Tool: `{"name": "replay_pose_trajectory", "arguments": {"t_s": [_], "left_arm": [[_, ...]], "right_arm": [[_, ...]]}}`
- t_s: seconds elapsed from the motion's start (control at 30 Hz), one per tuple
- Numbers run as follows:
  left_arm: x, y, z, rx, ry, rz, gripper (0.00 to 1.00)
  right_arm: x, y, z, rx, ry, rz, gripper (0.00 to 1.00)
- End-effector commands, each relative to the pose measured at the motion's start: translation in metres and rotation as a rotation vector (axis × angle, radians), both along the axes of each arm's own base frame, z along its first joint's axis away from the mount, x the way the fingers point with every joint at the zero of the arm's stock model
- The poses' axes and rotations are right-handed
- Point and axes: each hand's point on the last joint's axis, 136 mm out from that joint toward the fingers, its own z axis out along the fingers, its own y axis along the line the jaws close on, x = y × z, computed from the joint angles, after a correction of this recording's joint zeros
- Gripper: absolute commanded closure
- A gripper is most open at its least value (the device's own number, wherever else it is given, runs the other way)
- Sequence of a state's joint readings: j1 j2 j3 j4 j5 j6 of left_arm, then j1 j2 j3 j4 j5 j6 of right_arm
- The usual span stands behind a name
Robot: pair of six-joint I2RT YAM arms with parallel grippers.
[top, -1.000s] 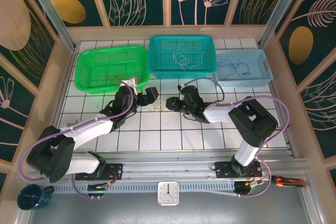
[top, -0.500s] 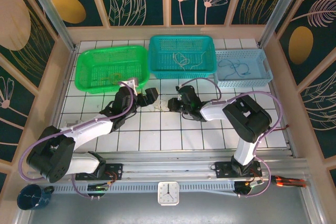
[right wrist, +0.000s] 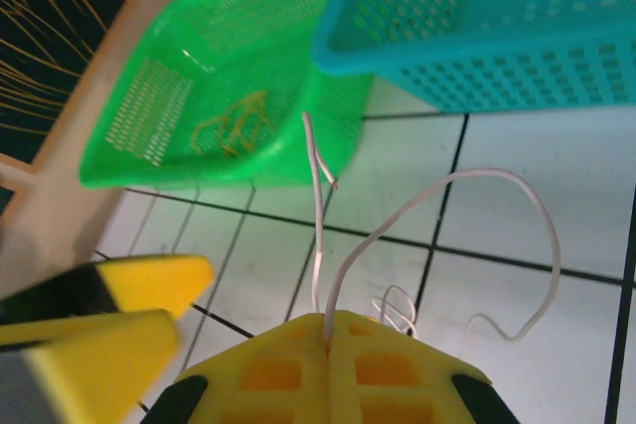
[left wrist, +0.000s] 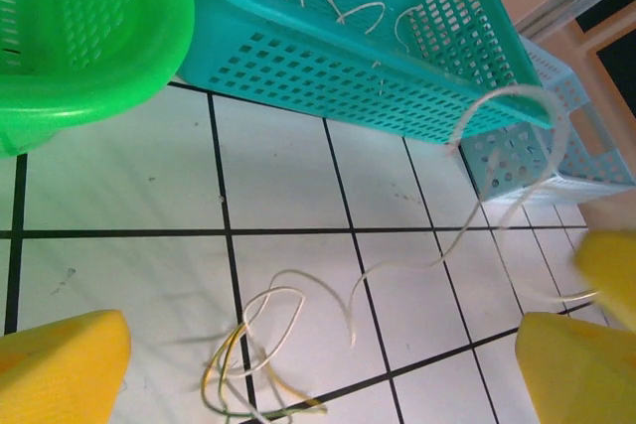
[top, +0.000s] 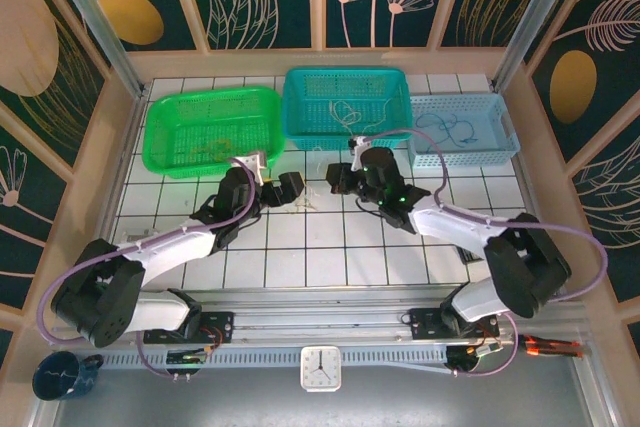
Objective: Untangle the cables
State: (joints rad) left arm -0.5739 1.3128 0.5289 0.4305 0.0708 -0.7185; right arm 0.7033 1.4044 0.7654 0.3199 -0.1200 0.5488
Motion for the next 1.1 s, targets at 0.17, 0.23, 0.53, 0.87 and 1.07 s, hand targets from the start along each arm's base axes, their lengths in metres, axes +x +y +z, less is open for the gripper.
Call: {"name": "replay_pose_trajectory", "arguments": {"t_s": [0.17, 0.23, 0.53, 0.87, 1.07], "left_arm": [[-0.003, 0.002, 0.000, 0.002, -0.038, -0.026, 0.01], [-0.003, 0.001, 0.006, -0.010, -0.055, -0.030, 0.01], [-0.003, -0.024, 0.080, -0.262, -0.135, -0.107, 0.01], [0.007, -0.051, 0.126, -0.424, -0.158, -0.194, 0.05], [0.014, -0.062, 0.122, -0.448, -0.135, -0.220, 0.12]], "right_arm": [[-0.003, -0.007, 0.056, 0.022, -0.139, 0.019, 1.00], [-0.005, -0.006, 0.063, 0.024, -0.168, 0.041, 1.00], [-0.012, -0.005, 0.062, 0.041, -0.208, 0.110, 1.00], [-0.022, 0.001, 0.059, 0.078, -0.211, 0.171, 1.00], [-0.023, 0.003, 0.059, 0.089, -0.209, 0.181, 1.00]]}}
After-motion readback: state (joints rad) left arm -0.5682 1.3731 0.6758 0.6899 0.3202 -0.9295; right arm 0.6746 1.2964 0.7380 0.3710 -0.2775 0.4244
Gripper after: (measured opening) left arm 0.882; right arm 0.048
